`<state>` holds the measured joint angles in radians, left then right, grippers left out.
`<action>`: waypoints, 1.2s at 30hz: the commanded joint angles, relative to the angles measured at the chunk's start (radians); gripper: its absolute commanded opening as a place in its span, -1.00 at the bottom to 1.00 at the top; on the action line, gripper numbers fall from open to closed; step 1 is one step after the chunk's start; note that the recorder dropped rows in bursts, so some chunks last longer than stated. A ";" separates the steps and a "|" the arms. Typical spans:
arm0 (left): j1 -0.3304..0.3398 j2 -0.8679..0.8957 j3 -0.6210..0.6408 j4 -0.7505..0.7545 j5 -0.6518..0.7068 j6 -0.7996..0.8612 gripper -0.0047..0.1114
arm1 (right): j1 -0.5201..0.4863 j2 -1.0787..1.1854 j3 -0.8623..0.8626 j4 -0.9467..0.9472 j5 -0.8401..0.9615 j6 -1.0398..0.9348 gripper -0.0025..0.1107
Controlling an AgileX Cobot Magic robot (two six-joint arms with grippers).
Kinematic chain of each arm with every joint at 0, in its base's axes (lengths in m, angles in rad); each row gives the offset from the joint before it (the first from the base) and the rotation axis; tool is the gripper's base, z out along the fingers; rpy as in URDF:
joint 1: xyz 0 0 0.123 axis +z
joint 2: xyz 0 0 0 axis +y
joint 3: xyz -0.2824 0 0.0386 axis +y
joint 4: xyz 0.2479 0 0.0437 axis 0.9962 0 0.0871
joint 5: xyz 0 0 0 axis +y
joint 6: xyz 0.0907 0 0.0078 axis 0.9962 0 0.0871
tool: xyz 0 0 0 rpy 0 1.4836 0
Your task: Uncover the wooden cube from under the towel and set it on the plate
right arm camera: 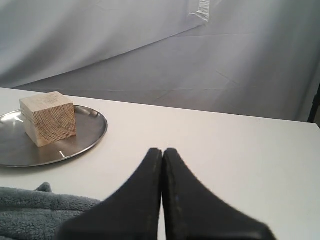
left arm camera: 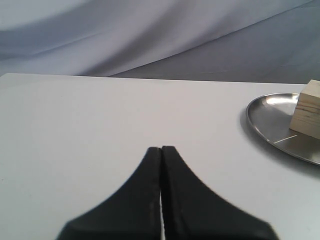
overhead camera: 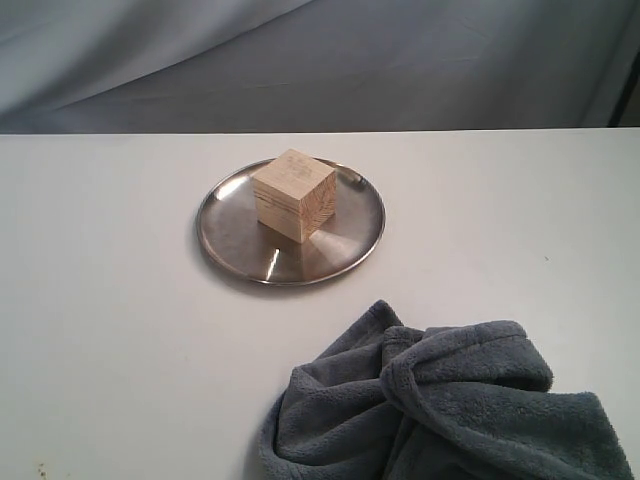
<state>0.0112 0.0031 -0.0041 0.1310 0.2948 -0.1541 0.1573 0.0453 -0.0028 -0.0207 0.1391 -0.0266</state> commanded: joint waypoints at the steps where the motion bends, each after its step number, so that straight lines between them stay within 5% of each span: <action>1: -0.004 -0.003 0.004 -0.001 -0.007 0.000 -0.92 | -0.008 -0.006 0.003 0.009 0.024 0.002 -0.96; 14: -0.004 -0.003 0.004 -0.001 -0.007 0.000 -0.92 | -0.016 -0.008 0.003 -0.032 0.171 -0.003 -0.96; 27: -0.004 -0.003 0.004 -0.001 -0.007 0.000 -0.92 | -0.206 -0.008 0.003 -0.020 0.171 0.001 -0.96; 36: -0.004 -0.003 0.004 -0.001 -0.007 0.000 -0.92 | -0.242 -0.008 0.003 -0.020 0.171 0.001 -0.96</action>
<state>0.0112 0.0031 -0.0041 0.1310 0.2948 -0.1541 -0.0788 0.0432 -0.0028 -0.0394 0.3123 -0.0266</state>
